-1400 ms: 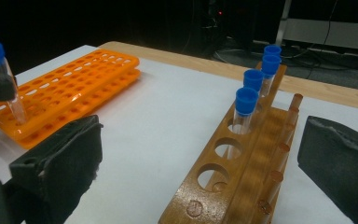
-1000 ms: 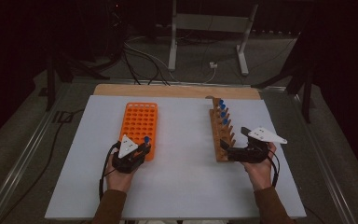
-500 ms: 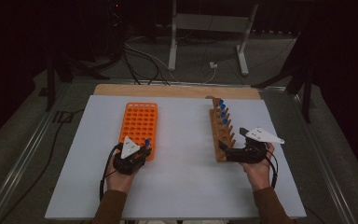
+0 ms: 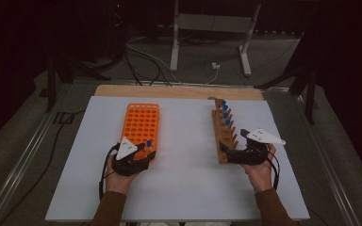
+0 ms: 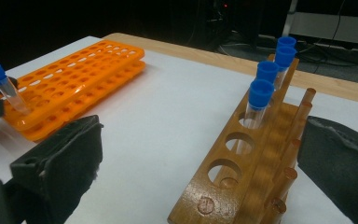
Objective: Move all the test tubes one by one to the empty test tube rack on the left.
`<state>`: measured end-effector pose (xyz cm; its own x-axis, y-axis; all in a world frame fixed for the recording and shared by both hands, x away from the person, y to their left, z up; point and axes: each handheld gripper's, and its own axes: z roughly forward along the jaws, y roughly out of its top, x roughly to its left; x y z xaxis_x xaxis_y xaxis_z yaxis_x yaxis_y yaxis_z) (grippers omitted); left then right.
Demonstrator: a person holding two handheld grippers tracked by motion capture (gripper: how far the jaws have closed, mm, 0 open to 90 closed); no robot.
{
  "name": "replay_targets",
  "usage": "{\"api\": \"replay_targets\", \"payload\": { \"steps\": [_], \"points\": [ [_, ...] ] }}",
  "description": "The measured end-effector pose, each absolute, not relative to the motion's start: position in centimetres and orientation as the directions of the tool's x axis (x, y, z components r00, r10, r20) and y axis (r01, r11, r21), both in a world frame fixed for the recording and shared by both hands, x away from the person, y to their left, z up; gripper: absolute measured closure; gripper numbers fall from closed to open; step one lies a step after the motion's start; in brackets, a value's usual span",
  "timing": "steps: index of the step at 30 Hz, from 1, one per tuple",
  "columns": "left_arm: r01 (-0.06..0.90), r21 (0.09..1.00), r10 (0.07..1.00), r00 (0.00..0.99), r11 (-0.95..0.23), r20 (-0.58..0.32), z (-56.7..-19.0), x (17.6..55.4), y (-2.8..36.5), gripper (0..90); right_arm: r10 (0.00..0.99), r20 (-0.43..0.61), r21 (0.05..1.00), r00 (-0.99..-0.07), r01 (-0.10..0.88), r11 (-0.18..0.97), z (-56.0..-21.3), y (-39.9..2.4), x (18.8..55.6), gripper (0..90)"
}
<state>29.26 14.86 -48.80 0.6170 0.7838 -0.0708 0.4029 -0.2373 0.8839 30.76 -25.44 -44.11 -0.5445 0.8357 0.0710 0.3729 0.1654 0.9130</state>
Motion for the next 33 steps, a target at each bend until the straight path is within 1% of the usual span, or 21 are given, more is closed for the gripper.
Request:
{"api": "replay_targets", "payload": {
  "steps": [2,3,4,6,8,10,12,13,14,16,18,20,23,27,31,33],
  "points": [
    [0.405,0.89,0.781,0.618,-0.211,-0.096,-48.4,29.2,15.3,42.5,0.836,0.069,0.912,-0.544,0.374,0.168,-44.0,-25.4,30.8,0.3],
    [0.404,0.892,0.78,0.618,-0.202,-0.103,-48.3,29.2,15.5,42.0,0.836,0.069,0.912,-0.545,0.374,0.168,-43.9,-25.4,30.9,0.3],
    [0.4,0.894,0.783,0.614,-0.201,-0.098,-48.1,29.1,15.7,39.3,0.836,0.069,0.912,-0.545,0.373,0.168,-43.9,-25.4,31.0,0.3],
    [0.395,0.899,0.801,0.592,-0.191,-0.09,-47.7,29.1,15.9,28.9,0.839,0.067,0.915,-0.54,0.369,0.164,-43.6,-25.6,31.1,0.3],
    [0.385,0.907,0.812,0.576,-0.169,-0.093,-47.4,28.9,16.3,25.1,0.843,0.07,0.915,-0.534,0.37,0.158,-43.5,-25.7,31.3,0.3],
    [0.388,0.908,0.829,0.552,-0.16,-0.089,-47.0,28.9,16.5,15.8,0.85,0.073,0.912,-0.522,0.379,0.155,-43.5,-25.9,31.7,0.3],
    [0.382,0.912,0.839,0.538,-0.152,-0.086,-46.8,28.8,16.8,11.0,0.853,0.077,0.907,-0.516,0.391,0.155,-43.4,-26.0,32.2,4.1],
    [0.382,0.913,0.841,0.534,-0.145,-0.09,-46.7,28.8,17.0,5.1,0.854,0.075,0.904,-0.514,0.396,0.159,-43.4,-26.0,32.5,5.7],
    [0.381,0.915,0.843,0.529,-0.133,-0.098,-46.6,28.8,17.1,2.1,0.856,0.076,0.901,-0.511,0.403,0.161,-43.4,-26.1,32.8,7.4],
    [0.372,0.921,0.845,0.524,-0.118,-0.104,-46.6,28.7,17.4,0.8,0.86,0.072,0.896,-0.504,0.412,0.166,-43.4,-26.1,33.5,8.9],
    [0.367,0.925,0.845,0.522,-0.104,-0.112,-46.5,28.7,17.5,0.8,0.864,0.068,0.891,-0.499,0.42,0.172,-43.4,-26.1,34.2,16.1],
    [0.364,0.927,0.845,0.521,-0.093,-0.12,-46.5,28.7,17.5,0.8,0.868,0.082,0.875,-0.49,0.452,0.173,-43.5,-26.0,35.0,20.8],
    [0.368,0.926,0.844,0.521,-0.086,-0.129,-46.5,28.7,17.6,0.8,0.876,0.066,0.864,-0.477,0.467,0.189,-43.9,-25.7,36.1,30.1],
    [0.379,0.921,0.846,0.517,-0.089,-0.131,-46.5,28.8,17.5,0.8,0.878,0.053,0.846,-0.476,0.489,0.214,-44.8,-25.3,37.0,42.9],
    [0.382,0.92,0.848,0.513,-0.087,-0.133,-46.6,28.9,17.5,0.8,0.88,0.012,0.836,-0.475,0.487,0.251,-45.4,-24.8,37.4,61.4],
    [0.384,0.919,0.848,0.512,-0.086,-0.135,-46.6,28.9,17.5,0.8,0.879,0.012,0.841,-0.476,0.481,0.249,-45.5,-24.8,37.6,67.1]
  ]
}}
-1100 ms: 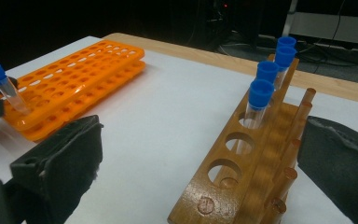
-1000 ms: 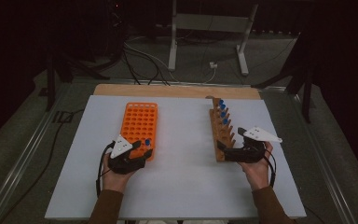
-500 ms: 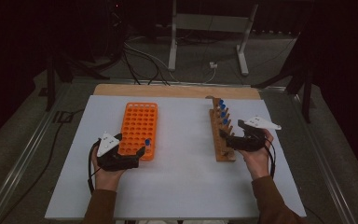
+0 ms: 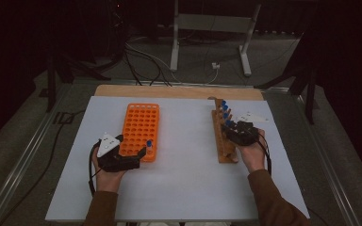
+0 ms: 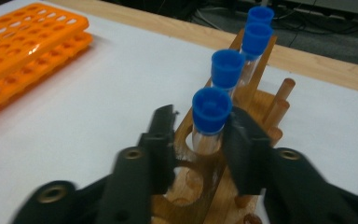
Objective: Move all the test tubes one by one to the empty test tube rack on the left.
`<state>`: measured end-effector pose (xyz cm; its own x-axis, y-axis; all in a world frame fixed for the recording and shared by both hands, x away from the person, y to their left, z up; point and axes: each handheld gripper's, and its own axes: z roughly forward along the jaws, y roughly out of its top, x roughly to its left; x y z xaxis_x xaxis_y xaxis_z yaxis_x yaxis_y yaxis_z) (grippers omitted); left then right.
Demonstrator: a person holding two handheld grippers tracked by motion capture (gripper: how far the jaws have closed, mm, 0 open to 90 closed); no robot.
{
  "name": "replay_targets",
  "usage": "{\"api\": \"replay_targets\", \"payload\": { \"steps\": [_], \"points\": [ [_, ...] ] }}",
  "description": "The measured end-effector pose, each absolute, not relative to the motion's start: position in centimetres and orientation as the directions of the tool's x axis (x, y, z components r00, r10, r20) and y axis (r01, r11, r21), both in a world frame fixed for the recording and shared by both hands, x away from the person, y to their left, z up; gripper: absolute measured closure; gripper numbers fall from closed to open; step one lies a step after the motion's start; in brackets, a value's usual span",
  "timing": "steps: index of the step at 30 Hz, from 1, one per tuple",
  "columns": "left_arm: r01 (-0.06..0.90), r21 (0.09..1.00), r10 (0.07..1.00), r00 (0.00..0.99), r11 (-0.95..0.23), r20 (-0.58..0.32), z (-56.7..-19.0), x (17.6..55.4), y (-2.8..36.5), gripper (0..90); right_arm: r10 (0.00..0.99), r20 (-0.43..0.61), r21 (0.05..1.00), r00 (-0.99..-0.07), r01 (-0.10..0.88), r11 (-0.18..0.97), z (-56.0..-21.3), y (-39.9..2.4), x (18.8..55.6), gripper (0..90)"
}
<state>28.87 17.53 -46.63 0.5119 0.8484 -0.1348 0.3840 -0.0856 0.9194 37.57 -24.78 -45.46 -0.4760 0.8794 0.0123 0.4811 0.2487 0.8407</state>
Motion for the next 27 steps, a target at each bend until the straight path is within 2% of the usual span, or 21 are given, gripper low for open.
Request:
{"api": "replay_targets", "payload": {
  "steps": [5,15,27],
  "points": [
    [0.392,0.916,0.852,0.506,-0.087,-0.135,-46.7,28.9,17.5,0.8,0.886,0.007,0.84,-0.463,0.483,0.246,-45.6,-24.5,37.9,75.3],
    [0.391,0.917,0.853,0.503,-0.08,-0.14,-46.7,28.9,17.7,0.8,0.901,-0.019,0.836,-0.433,0.487,0.252,-45.9,-24.0,38.5,75.4],
    [0.394,0.917,0.854,0.499,-0.068,-0.151,-46.6,28.9,17.8,0.9,0.911,0.006,0.846,-0.413,0.487,0.216,-46.0,-23.9,38.5,77.2]
  ]
}}
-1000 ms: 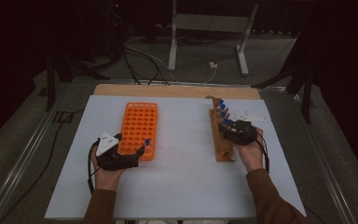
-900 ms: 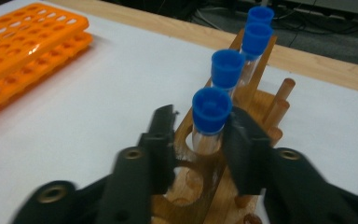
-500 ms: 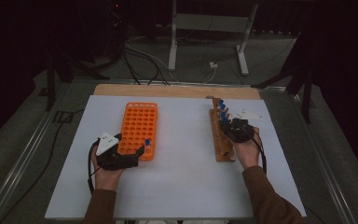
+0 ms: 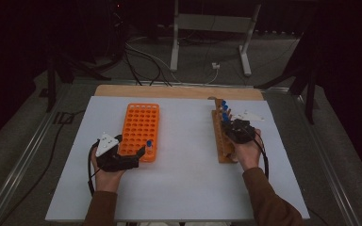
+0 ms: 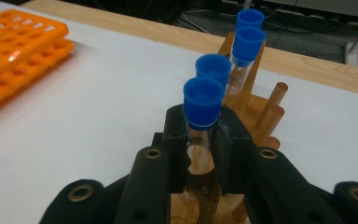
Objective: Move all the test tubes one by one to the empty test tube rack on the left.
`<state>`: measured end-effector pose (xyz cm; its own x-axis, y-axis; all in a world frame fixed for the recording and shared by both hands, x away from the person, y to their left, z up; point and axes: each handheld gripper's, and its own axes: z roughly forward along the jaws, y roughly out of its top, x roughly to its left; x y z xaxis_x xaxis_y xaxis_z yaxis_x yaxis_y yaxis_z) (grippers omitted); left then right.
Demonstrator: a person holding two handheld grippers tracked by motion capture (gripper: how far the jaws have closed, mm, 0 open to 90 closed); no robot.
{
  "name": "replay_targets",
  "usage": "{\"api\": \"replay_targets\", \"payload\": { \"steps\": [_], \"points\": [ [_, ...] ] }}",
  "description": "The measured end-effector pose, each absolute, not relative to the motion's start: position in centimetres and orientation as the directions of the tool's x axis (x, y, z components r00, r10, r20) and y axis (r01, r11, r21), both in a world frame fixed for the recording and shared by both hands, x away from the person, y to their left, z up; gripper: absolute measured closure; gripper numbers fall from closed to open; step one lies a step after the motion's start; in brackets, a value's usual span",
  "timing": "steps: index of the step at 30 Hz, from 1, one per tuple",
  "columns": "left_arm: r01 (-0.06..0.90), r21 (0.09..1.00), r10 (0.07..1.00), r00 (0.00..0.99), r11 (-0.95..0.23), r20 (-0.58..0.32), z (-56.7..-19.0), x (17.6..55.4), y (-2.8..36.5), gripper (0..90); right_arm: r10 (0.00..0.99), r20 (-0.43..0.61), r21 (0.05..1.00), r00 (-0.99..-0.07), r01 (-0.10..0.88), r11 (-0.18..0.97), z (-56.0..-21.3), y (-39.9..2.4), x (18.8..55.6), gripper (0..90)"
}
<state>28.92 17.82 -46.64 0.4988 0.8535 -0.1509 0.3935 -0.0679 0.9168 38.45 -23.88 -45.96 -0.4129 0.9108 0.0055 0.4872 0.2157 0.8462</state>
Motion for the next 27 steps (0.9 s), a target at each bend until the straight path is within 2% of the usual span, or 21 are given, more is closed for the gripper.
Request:
{"api": "replay_targets", "payload": {
  "steps": [10,27],
  "points": [
    [0.391,0.918,0.852,0.501,-0.067,-0.152,-46.5,28.9,17.8,0.9,0.908,-0.001,0.863,-0.418,0.459,0.212,-44.7,-24.2,37.8,77.4],
    [0.376,0.925,0.848,0.505,-0.048,-0.162,-46.1,28.8,17.9,0.9,0.899,-0.024,0.905,-0.438,0.372,0.206,-40.5,-24.5,36.6,77.4]
  ]
}}
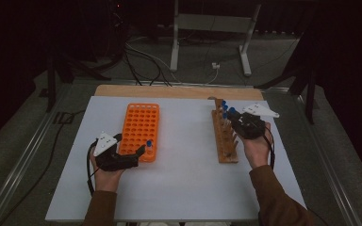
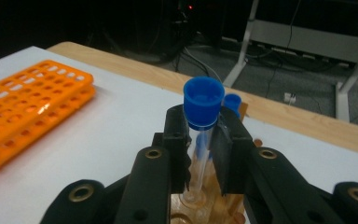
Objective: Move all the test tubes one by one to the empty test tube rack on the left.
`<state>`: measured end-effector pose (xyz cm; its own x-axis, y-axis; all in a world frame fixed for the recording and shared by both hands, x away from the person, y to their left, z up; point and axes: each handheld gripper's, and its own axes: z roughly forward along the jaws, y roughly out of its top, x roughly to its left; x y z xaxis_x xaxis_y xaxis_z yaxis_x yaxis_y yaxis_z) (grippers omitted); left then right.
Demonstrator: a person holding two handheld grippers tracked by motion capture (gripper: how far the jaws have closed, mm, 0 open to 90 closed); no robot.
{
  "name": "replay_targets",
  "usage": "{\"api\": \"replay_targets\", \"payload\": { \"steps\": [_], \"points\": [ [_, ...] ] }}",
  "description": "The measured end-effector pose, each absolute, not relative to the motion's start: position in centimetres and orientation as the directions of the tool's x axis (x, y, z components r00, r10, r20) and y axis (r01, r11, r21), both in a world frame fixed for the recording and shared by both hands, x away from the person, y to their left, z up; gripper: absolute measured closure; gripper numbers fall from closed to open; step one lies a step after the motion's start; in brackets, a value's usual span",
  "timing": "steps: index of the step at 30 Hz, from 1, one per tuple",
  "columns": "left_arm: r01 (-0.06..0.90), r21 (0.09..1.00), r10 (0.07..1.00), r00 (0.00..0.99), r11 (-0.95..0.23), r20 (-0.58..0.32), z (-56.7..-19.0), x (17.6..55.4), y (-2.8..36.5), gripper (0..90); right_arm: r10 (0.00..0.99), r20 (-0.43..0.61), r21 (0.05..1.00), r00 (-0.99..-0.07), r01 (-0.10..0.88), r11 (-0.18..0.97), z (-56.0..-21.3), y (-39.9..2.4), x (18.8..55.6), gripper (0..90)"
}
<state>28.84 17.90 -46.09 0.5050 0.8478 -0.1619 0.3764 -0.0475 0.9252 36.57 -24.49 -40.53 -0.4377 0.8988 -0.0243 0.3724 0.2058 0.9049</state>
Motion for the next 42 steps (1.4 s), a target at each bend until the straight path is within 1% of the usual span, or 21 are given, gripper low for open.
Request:
{"api": "replay_targets", "payload": {
  "steps": [5,14,26,32,42],
  "points": [
    [0.363,0.93,0.846,0.511,-0.055,-0.149,-45.7,28.7,17.6,0.9,0.885,-0.025,0.912,-0.466,0.353,0.211,-39.7,-23.8,36.1,77.4],
    [0.349,0.935,0.831,0.538,-0.069,-0.139,-45.2,28.6,16.8,1.5,0.847,-0.004,0.909,-0.532,0.351,0.225,-40.2,-21.5,35.4,77.4],
    [0.317,0.941,0.805,0.586,-0.121,-0.094,-44.2,28.3,14.9,6.8,0.802,0.027,0.901,-0.597,0.362,0.239,-40.5,-19.4,34.9,77.4],
    [0.3,0.943,0.781,0.62,-0.147,-0.076,-43.3,28.6,13.1,8.4,0.781,0.034,0.898,-0.624,0.363,0.251,-40.5,-18.6,34.7,77.4],
    [0.317,0.935,0.744,0.661,-0.16,-0.097,-43.3,29.9,9.7,14.0,0.746,0.05,0.892,-0.664,0.366,0.265,-40.0,-17.0,34.2,77.4]
  ]
}}
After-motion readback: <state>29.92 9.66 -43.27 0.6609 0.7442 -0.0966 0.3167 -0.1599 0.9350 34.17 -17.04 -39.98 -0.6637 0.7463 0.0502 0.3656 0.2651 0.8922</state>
